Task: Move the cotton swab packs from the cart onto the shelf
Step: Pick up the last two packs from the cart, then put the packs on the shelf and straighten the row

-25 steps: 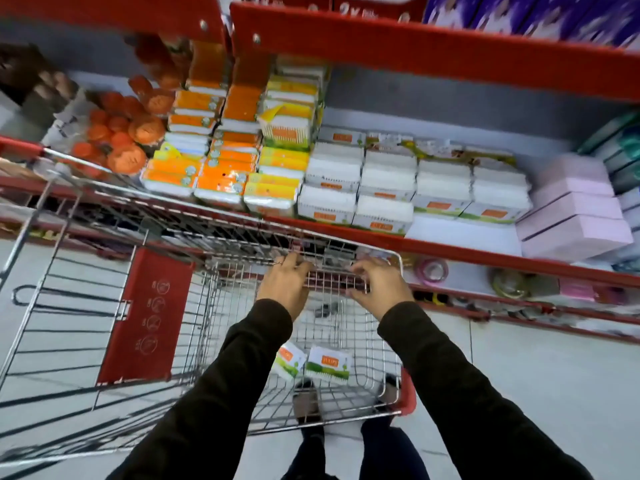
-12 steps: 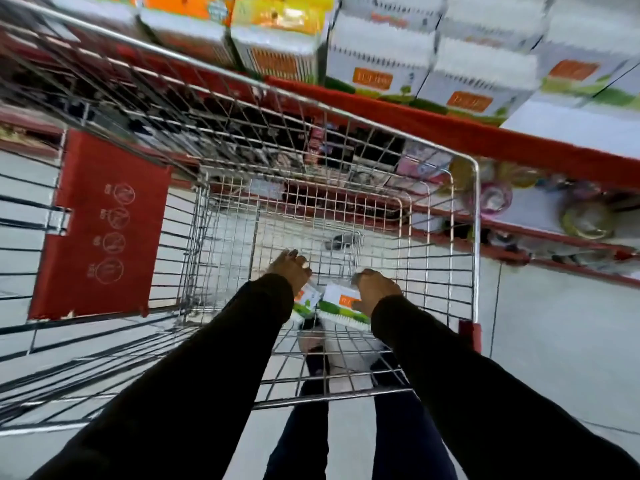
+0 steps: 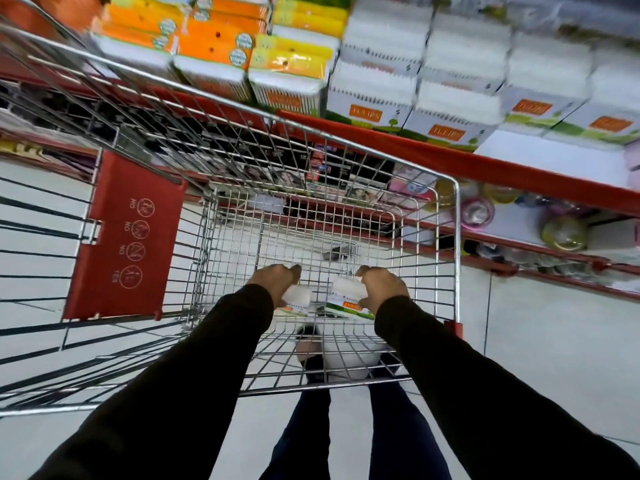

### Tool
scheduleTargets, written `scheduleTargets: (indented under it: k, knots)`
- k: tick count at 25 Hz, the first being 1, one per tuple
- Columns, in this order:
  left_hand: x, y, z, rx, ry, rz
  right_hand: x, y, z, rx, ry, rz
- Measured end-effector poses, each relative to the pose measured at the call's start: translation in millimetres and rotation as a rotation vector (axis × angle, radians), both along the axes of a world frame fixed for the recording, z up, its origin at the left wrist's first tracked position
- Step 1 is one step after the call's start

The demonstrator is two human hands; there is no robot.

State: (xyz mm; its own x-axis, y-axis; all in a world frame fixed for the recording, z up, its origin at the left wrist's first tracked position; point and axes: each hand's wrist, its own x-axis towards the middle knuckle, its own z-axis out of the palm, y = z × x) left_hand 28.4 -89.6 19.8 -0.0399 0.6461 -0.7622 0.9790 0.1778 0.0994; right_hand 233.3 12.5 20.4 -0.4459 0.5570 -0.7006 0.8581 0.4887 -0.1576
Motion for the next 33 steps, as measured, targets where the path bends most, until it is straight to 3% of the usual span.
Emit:
scheduleTargets:
  k: [8, 13, 17, 26, 33]
  knots:
    - [-8.1, 24.4, 121.5, 0.267, 0.050, 0.215, 0.3, 32.1, 133.4, 0.199, 0.129, -0.118]
    - [12.9, 53.8, 217.4, 0.407, 0.097, 0.175, 41.9, 53.6, 233.7, 0.327, 0.233, -0.217]
    - [51.7, 93.0, 261.4, 0.479, 0.108, 0.091, 88.5, 89.6, 276.9, 0.433, 0.261, -0.284]
    - [169.5, 212.3, 300.0, 0.648, -0.014, 0.010, 179.1, 198.4, 298.2, 0.564, 0.259, -0.302]
    - [212.0, 270.6, 292.0, 0.634, 0.115, -0.004, 193.1, 244.3, 281.0, 0.556, 0.216, -0.211]
